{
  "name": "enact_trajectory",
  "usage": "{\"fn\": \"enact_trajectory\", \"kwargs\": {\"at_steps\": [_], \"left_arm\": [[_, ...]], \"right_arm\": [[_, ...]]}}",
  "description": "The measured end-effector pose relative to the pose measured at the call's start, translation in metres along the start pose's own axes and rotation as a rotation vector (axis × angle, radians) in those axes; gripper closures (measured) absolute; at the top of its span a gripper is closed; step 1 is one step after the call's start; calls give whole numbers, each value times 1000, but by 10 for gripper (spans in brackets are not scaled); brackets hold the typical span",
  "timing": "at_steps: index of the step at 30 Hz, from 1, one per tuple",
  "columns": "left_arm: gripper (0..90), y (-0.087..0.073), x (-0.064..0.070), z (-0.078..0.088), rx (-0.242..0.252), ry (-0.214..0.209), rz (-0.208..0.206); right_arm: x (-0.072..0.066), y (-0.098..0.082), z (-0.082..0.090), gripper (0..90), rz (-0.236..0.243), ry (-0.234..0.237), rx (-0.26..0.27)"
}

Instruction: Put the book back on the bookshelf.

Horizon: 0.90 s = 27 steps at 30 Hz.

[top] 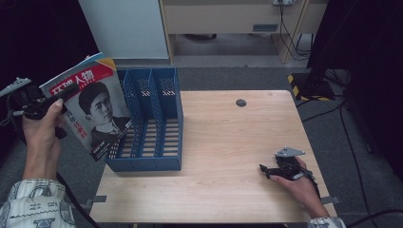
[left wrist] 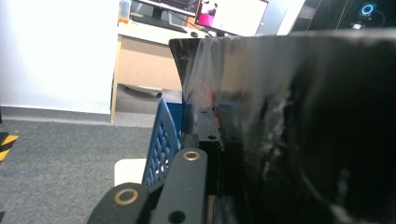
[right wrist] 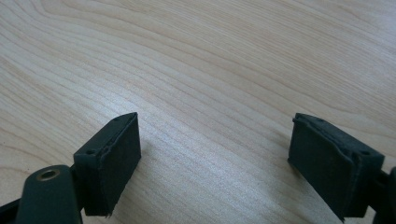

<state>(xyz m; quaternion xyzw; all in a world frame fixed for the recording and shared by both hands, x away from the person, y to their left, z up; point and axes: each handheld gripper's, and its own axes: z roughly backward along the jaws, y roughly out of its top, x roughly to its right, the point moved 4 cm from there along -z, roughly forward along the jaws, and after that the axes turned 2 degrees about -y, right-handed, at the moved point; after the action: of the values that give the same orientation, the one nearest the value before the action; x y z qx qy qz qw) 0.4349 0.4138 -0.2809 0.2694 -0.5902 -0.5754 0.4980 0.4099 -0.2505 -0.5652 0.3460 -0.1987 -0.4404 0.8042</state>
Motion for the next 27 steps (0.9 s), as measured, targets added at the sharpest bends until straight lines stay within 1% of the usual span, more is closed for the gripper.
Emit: {"fn": "enact_trajectory", "kwargs": {"at_steps": [6,10,16,19,27], "left_arm": [[865,1,3,-4,5,1,-4],[865,2,4,-6,20,1,-3],[865,0,5,-9,23,0,-3],[865,-2,4,-10,26,16,-7],[864,-3,5,-11,41,20,-7]], "right_arm": [[0,0,0,169,0,-1,0],[0,0,0,169,1,-1,0],[0,0,0,169,0,0,0],[0,0,0,169,0,-1,0],[0,0,0,169,1,-1,1]]}}
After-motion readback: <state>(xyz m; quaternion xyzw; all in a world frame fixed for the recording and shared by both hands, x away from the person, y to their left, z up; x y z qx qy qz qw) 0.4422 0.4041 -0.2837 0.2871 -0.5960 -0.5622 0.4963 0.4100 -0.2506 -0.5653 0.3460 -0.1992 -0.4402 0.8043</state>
